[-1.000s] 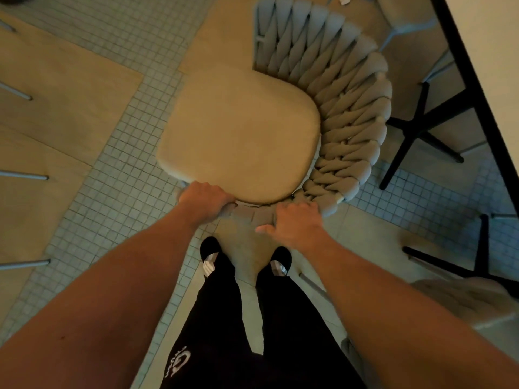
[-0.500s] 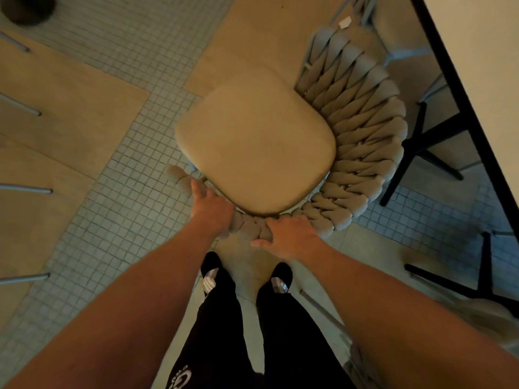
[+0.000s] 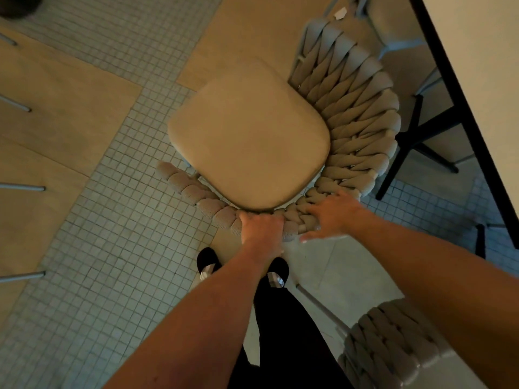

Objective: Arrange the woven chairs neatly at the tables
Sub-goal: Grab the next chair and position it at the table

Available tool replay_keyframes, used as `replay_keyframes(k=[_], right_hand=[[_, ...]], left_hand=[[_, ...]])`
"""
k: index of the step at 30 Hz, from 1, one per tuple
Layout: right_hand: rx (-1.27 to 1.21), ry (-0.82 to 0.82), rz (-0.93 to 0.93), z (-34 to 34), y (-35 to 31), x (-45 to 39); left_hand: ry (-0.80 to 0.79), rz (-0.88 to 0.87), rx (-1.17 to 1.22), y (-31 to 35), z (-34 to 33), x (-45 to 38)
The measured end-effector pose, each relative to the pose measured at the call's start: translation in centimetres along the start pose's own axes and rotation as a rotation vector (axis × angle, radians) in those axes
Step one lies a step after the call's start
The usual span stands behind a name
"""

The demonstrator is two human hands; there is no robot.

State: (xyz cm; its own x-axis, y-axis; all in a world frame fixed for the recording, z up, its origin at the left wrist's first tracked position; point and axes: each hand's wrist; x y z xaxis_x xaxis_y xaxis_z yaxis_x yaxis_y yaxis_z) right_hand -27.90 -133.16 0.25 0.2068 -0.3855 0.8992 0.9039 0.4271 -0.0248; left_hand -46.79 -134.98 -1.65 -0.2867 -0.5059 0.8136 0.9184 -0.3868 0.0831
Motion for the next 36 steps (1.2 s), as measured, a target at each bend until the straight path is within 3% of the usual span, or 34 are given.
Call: replay_keyframes(k=[3,11,22,26,33,36], right_hand=[[0.034,-0.012,-0.031,0.2,0.3,0.2],[-0.019,0.042,-0.103,0.1,-2.0,0.4],[-0.470,0.005,-0.156,3.6,-11.4,-1.9],[-0.591,0.001,-0.086,5.7,-12.9,-2.5],[-0.397,0.075,0.099,2.8,-9.3,-2.1],[-0.271,0.087,0.111,2.1,-7.4,-1.9]], left_hand=[[0.070,-0.037,0.033,-0.3,-0.1,-0.7],[0.011,-0.093,-0.062,-2.1,0.1,-0.9],[-0.040,-0.204,-0.467,-12.7,3.3,-1.0],[-0.149,-0.069,-0.538,-15.4,5.3,-1.8],[-0.467,0.066,-0.541,-11.7,5.5,-2.9],[-0.457,0.057,-0.359,-9.0,5.3,-2.1]])
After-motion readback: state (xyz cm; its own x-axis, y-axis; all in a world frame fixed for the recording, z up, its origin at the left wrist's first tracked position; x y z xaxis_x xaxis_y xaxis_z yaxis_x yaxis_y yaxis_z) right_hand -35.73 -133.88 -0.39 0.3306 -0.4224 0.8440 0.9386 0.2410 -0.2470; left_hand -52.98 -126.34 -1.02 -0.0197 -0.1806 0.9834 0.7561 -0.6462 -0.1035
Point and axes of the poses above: each hand's wrist, its own x-axis away from the middle knuckle, its own z-axis out of the back of the hand, y = z × x, and after that the axes turned 11 degrees about -y, right-handed
